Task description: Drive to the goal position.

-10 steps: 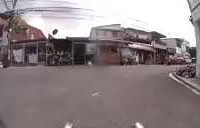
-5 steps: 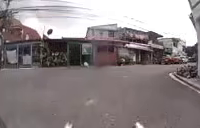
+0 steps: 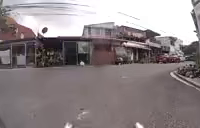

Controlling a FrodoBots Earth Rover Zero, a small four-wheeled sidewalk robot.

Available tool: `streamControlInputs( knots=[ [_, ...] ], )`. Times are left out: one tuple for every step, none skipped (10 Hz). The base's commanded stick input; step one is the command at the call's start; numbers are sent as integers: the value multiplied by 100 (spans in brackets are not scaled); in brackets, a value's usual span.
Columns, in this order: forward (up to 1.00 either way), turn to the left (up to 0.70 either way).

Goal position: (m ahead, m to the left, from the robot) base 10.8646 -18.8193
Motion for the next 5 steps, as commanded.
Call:
streamControlInputs(
  knots=[
    [70, -13],
    [70, -13],
    [70, -13],
    [70, -14],
    [70, -13]
  ],
)
